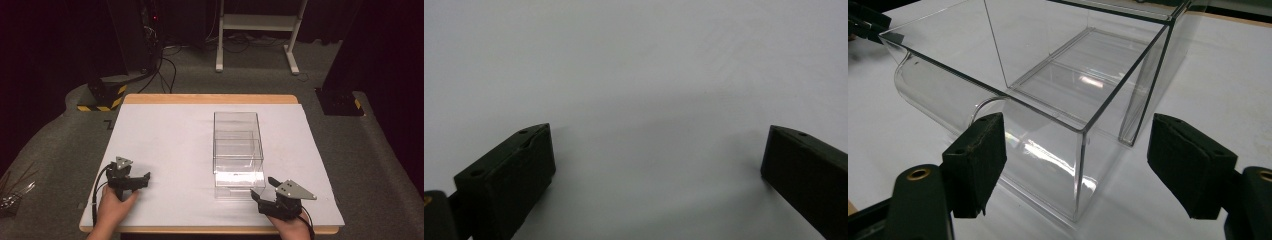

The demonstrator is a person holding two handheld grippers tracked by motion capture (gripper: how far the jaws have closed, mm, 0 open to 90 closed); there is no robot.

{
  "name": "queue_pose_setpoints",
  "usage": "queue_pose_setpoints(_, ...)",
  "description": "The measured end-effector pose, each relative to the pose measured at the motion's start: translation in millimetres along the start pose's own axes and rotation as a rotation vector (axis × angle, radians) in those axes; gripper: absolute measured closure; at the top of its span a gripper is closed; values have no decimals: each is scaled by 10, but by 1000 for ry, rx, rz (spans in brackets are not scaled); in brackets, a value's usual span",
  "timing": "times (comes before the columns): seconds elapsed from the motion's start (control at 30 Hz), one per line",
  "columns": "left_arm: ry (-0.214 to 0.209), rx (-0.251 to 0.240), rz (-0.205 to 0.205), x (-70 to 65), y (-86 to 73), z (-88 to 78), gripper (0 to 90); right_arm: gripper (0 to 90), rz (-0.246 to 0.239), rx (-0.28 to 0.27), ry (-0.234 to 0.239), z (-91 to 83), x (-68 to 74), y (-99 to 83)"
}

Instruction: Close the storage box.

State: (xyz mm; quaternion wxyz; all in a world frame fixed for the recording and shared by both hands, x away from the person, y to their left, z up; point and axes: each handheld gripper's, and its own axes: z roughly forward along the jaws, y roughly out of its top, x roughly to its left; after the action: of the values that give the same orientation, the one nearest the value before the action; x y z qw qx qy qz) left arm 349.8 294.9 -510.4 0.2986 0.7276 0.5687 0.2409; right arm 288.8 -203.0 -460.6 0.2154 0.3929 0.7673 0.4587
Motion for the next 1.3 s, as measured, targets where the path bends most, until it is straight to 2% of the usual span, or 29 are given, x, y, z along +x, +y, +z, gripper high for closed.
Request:
queue_pose_setpoints(0.53, 0, 0, 0, 0, 0, 0, 12, 267, -1, -5, -6, 92, -80, 75)
queue_pose_setpoints(0.97, 0, 0, 0, 0, 0, 0, 12, 271, 23, 5, -37, 69, -143, 39)
queue_pose_setpoints(1.3, 0, 0, -1, 0, 0, 1, 12, 272, 20, 24, -66, 137, -164, 115)
